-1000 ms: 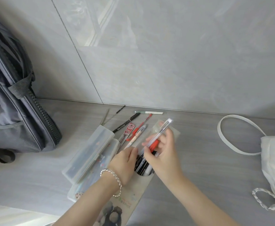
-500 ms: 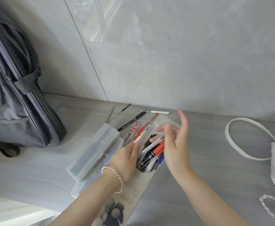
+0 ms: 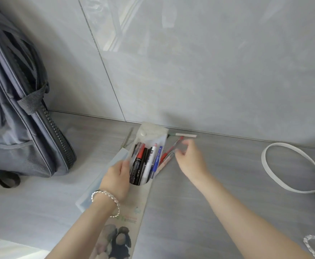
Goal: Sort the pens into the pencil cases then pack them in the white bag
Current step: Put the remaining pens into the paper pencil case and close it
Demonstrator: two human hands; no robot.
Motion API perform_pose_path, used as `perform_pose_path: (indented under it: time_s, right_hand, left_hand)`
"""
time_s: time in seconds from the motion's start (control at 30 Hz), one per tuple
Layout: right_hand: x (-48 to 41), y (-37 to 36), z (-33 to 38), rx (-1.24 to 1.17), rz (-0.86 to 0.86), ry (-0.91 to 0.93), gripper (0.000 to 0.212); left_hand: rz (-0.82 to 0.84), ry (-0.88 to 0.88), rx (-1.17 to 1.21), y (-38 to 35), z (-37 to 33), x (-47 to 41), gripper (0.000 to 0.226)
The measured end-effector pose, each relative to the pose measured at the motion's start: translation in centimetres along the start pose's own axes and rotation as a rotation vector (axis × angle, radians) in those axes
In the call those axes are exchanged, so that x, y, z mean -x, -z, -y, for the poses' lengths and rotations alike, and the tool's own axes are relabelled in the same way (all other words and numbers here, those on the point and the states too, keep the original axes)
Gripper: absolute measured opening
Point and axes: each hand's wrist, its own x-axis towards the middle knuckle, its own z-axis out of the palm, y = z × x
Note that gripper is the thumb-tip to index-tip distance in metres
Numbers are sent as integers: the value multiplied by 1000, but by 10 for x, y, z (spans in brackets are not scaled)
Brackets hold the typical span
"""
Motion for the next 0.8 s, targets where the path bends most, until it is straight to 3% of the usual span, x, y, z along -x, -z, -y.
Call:
perform_pose_path:
  time_s: [0.1, 0.27, 0.37, 0.47, 0.7, 0.8]
  right_hand:
    - [-8, -29, -2, 228, 206, -130, 45]
    - [-21, -57, 1, 260, 120, -198, 39]
    - [-25, -53, 0, 260, 179, -200, 37]
    - [-24, -39, -3, 310, 222, 18, 33]
    - [-47, -30, -9, 853, 351, 738, 37]
    - [-51, -31, -14, 936, 360, 855, 27]
  left_hand:
    - [-27, 25, 14, 9, 4, -7, 34]
    - [-38, 45, 14, 15, 7, -13, 36]
    - [-32, 57, 25, 14, 8, -16, 36]
    - [-14, 64, 32, 12, 10, -19, 37]
    - [8, 74, 33, 10, 8, -19, 35]
    - [8, 63, 35, 12, 8, -18, 34]
